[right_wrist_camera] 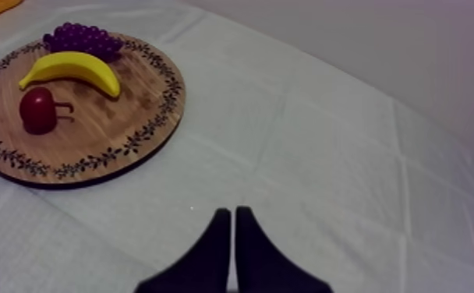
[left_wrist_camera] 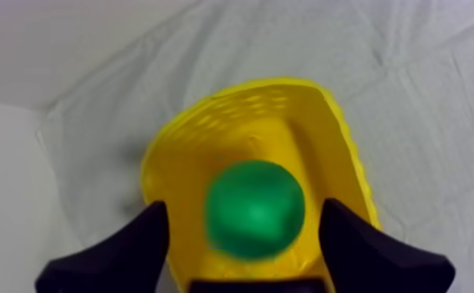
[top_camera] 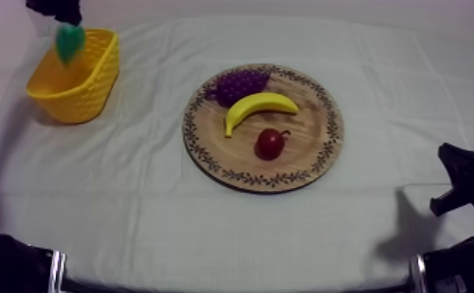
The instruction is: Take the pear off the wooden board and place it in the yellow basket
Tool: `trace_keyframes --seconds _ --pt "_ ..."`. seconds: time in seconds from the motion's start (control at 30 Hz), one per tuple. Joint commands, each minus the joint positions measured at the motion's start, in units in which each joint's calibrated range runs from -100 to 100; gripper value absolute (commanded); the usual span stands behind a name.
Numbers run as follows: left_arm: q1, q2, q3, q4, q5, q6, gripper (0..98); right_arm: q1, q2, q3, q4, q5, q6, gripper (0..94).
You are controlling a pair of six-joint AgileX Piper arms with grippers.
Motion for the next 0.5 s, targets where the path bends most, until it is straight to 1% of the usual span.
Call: trace_keyframes --seconds 0.0,0.17,0.37,0.47 --pt "0.07 0.02 0.47 0.07 -0.42 0.13 82.8 -0.01 -0.01 -0.01 0.0 0.0 0.01 0.3" --pt "0.23 -2.97 3.28 0.36 -1.17 1.22 87.6 -0.03 -0.01 -0.01 0.0 0.0 0.01 0.3" --pt "-0.53 -12.35 9.1 2.07 -2.51 2.12 89.8 -0.08 -0.01 -0.01 0.0 0.0 0.01 0.3" --pt "-0.74 -18.24 12.33 2.59 -3.08 2.78 89.8 -0.08 -0.01 -0.01 0.0 0.0 0.01 0.3"
